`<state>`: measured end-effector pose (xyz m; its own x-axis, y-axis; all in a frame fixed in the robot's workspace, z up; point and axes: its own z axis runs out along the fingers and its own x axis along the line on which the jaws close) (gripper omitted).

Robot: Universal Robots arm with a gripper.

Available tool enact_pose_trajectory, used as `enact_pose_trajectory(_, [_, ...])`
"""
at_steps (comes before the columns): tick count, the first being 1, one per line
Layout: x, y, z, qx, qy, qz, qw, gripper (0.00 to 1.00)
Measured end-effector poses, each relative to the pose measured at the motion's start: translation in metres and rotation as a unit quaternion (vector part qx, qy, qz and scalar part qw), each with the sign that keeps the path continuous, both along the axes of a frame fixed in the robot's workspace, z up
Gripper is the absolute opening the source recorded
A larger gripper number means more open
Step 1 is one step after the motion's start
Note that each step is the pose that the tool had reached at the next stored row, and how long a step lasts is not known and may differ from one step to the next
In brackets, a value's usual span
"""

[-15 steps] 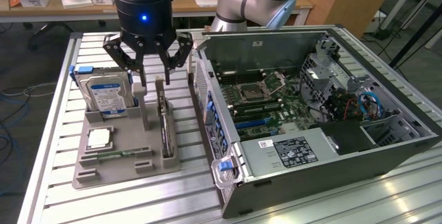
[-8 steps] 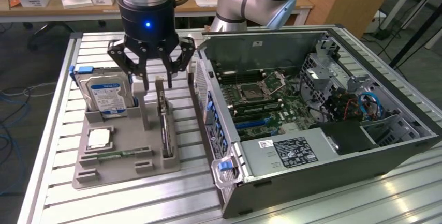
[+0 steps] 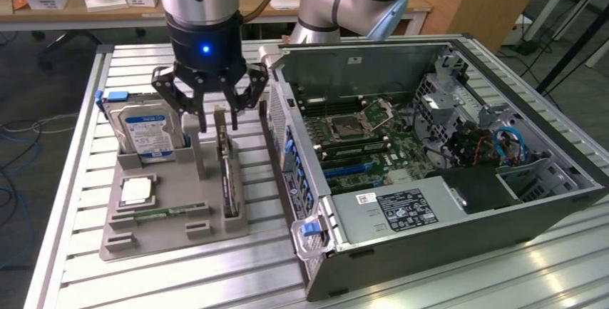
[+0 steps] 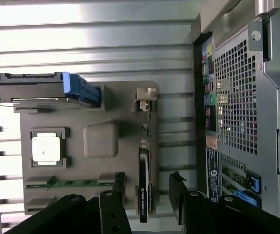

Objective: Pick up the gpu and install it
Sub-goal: 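Pick up the gpu and move the gpu toward the slot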

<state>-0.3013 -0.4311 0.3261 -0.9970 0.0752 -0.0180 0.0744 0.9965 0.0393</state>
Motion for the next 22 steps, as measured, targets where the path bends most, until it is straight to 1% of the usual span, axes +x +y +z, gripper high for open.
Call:
enact_pose_trajectory(12, [0.0,0.0,-0.0204,0.0001,0.0,0.0,1.0,0.49])
enact_pose_trajectory(14, [0.0,0.0,-0.022,0.0,0.0,0.0,1.0,0.49])
enact_pose_trajectory(18, [0.0,0.0,-0.022,0.0,0.0,0.0,1.0,0.49])
enact_pose_trajectory(22, [0.0,-0.0001,-0.0255,0.0002,0.0,0.0,1.0,0.49])
